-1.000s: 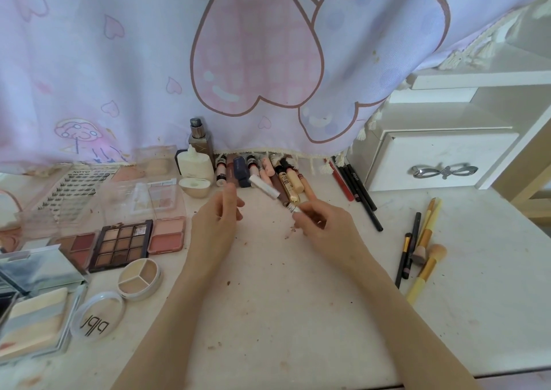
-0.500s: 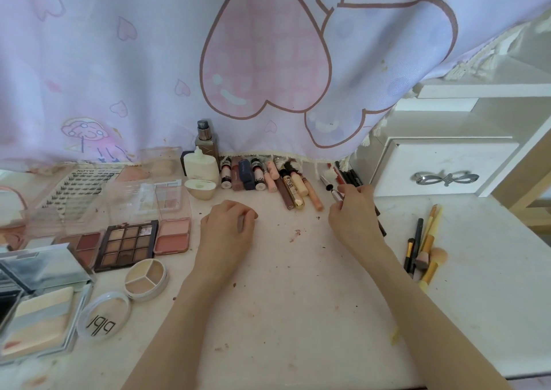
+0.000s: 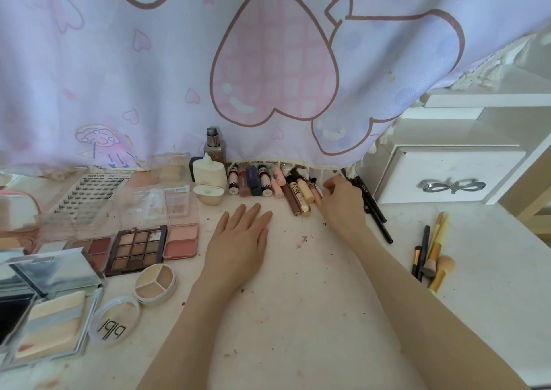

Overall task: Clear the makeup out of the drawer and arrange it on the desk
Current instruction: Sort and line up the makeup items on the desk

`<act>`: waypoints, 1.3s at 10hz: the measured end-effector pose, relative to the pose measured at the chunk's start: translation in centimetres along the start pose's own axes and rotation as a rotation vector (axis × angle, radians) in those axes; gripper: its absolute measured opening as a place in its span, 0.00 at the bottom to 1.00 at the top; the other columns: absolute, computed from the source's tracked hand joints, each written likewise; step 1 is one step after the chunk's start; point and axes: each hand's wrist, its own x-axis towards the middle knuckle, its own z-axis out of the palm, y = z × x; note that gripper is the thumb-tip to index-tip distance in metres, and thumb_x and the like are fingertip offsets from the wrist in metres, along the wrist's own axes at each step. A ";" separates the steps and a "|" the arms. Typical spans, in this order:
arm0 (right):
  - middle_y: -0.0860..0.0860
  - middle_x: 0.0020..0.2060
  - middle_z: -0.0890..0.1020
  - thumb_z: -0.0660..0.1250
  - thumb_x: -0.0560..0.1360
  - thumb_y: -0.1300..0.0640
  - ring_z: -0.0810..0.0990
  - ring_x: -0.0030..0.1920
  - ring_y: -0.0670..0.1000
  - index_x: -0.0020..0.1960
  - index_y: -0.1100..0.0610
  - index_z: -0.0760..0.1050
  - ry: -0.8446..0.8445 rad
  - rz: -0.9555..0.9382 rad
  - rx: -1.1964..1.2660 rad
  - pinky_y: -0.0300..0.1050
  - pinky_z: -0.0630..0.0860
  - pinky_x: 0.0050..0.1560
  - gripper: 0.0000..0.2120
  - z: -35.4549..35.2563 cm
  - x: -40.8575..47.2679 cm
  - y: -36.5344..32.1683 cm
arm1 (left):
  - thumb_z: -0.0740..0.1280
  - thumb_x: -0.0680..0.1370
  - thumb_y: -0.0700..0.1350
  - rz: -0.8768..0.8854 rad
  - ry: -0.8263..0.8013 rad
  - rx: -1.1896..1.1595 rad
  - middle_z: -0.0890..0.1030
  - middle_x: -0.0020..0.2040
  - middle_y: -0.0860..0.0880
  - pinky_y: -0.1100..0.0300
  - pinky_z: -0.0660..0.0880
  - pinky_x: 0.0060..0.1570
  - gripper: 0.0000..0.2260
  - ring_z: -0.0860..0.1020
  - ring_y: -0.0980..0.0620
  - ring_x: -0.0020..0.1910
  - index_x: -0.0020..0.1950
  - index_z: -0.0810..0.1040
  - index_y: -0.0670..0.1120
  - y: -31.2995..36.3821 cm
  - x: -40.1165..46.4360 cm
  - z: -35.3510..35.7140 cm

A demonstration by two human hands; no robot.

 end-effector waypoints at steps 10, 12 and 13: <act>0.48 0.30 0.74 0.61 0.77 0.53 0.70 0.29 0.46 0.43 0.56 0.76 -0.094 0.121 0.015 0.39 0.62 0.27 0.09 -8.7 -6.3 2.1 | 0.57 0.80 0.45 -0.006 0.213 -0.326 0.74 0.59 0.57 0.61 0.55 0.63 0.13 0.69 0.56 0.62 0.62 0.75 0.52 1.1 0.0 -0.7; 0.47 0.27 0.72 0.66 0.75 0.54 0.64 0.26 0.45 0.42 0.61 0.80 -0.527 0.221 0.452 0.36 0.63 0.28 0.11 -6.6 -10.1 0.9 | 0.57 0.80 0.49 0.061 -0.045 -0.865 0.79 0.46 0.61 0.67 0.68 0.47 0.10 0.74 0.64 0.45 0.53 0.78 0.54 4.5 -0.8 -3.1; 0.46 0.26 0.74 0.65 0.76 0.56 0.65 0.26 0.45 0.40 0.59 0.80 -0.590 0.145 0.481 0.35 0.64 0.27 0.09 -5.8 -10.8 0.1 | 0.57 0.81 0.48 0.055 -0.080 -0.951 0.79 0.36 0.62 0.71 0.68 0.38 0.12 0.72 0.64 0.34 0.45 0.78 0.49 4.9 -1.0 -4.4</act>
